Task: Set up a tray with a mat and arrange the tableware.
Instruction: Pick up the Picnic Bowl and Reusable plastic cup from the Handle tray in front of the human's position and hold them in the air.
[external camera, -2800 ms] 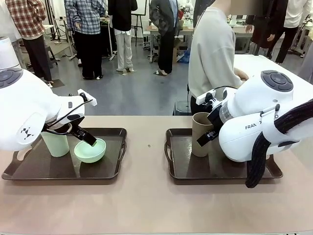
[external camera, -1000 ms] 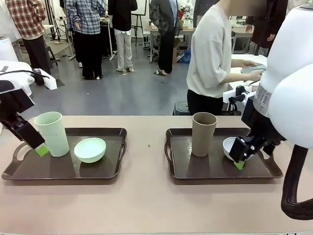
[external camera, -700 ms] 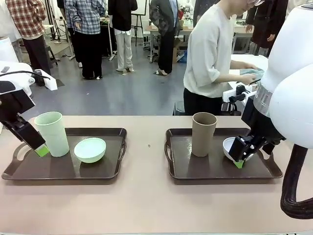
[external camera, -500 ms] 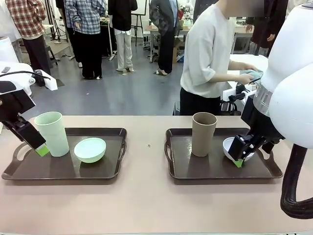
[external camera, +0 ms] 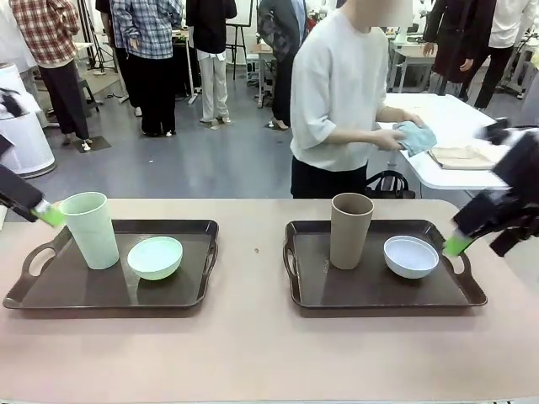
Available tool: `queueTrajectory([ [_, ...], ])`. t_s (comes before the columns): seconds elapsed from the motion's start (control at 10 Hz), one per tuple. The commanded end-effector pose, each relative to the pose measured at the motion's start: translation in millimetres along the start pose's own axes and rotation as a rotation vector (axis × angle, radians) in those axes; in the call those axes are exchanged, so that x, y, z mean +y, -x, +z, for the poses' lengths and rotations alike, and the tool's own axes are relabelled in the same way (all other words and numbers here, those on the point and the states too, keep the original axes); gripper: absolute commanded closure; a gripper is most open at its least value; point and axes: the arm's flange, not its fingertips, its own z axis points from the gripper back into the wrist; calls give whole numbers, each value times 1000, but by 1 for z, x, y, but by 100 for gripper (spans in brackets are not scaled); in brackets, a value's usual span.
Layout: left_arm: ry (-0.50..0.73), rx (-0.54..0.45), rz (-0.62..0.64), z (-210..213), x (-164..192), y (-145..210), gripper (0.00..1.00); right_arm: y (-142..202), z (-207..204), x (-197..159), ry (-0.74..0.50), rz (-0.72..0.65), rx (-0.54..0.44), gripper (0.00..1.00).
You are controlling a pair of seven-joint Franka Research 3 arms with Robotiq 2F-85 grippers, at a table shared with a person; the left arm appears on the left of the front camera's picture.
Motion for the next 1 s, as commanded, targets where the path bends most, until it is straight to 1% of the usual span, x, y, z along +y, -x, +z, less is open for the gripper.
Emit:
queueTrajectory([
  [0.0,214,-128,103,25,31,1,0,10,11,-44,-233,-100,-35,0],
  [0.2,301,-244,203,56,67,20,0,25,31,-85,-363,-193,-108,0],
  [0.3,337,-298,255,64,86,36,0,34,40,-104,-400,-225,-144,0],
  [0.4,355,-315,280,72,99,43,0,41,45,-117,-425,-254,-171,0],
  [0.5,355,-305,331,77,107,59,0,52,50,-132,-453,-276,-184,0],
  [0.6,356,-265,391,86,119,72,0,64,55,-145,-478,-299,-205,0],
  [0.9,318,-193,479,106,120,103,0,88,62,-171,-505,-329,-241,0],
])
